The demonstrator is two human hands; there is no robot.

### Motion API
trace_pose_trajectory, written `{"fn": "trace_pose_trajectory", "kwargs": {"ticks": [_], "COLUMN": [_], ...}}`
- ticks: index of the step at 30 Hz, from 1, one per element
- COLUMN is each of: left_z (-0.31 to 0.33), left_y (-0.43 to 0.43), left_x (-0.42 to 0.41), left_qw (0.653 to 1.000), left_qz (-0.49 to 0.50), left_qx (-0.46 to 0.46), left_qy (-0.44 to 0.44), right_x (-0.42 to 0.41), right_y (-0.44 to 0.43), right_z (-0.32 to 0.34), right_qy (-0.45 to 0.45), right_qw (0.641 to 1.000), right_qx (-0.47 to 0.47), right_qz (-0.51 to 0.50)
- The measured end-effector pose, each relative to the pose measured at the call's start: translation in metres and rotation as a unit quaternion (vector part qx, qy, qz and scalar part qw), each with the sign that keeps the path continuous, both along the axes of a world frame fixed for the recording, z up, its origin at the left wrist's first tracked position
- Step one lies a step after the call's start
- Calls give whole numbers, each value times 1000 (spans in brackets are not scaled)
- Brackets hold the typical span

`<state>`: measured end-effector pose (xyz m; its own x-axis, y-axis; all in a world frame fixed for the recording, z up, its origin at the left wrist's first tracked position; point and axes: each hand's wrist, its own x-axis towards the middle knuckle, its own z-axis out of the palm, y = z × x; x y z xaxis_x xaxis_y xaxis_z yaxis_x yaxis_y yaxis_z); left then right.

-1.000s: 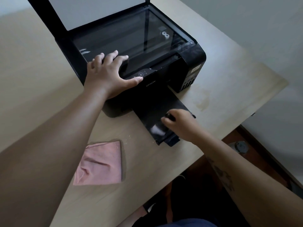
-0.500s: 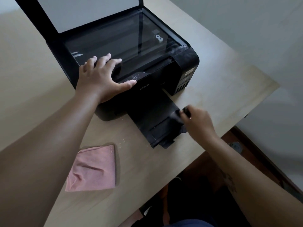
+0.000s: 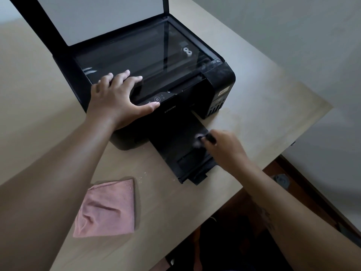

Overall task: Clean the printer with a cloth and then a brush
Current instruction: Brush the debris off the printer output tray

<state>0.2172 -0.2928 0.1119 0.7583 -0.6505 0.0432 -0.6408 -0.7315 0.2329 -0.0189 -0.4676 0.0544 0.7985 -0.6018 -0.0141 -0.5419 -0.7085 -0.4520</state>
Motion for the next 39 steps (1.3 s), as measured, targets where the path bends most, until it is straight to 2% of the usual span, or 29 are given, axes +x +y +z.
{"fn": "trace_pose_trajectory", "kwargs": {"ticks": [3, 6, 9, 12, 15, 18, 21, 24, 27, 30, 32, 36, 39], "left_z": [0, 0, 0, 0, -1, 0, 2, 1, 1, 1, 2, 2, 3], "left_y": [-1, -1, 0, -1, 0, 1, 1, 0, 0, -1, -1, -1, 0], "left_x": [0, -1, -1, -1, -2, -2, -1, 0, 0, 0, -1, -2, -3], "left_qw": [1000, 1000, 1000, 1000, 1000, 1000, 1000, 1000, 1000, 1000, 1000, 1000, 1000], "left_qz": [2, 0, 1, 1, 0, 0, 2, 1, 2, 2, 2, 4, 5], "left_qx": [0, -2, -1, -4, 0, -2, 0, 0, -1, -2, -1, 0, 3], "left_qy": [0, -2, -4, -4, -7, -5, -7, -8, -11, -10, -10, -3, -3], "right_x": [7, 15, 24, 36, 50, 62, 67, 62, 56, 50, 49, 38, 29], "right_y": [-5, 3, 3, 3, 3, 6, 4, 11, 18, 34, 40, 53, 34], "right_z": [0, -3, -3, -5, -6, -8, -5, -7, -11, -15, -21, -25, -26], "right_qy": [2, 29, -24, -20, -68, -51, -71, -43, -74, -71, -97, -46, -75], "right_qw": [998, 999, 996, 999, 995, 998, 997, 992, 992, 979, 982, 964, 992], "right_qx": [0, 35, 29, 45, 35, 26, 10, 50, 24, 60, 16, 28, -48], "right_qz": [-63, -11, -78, -24, -57, 37, 3, 111, 98, 181, 162, 259, 87]}}
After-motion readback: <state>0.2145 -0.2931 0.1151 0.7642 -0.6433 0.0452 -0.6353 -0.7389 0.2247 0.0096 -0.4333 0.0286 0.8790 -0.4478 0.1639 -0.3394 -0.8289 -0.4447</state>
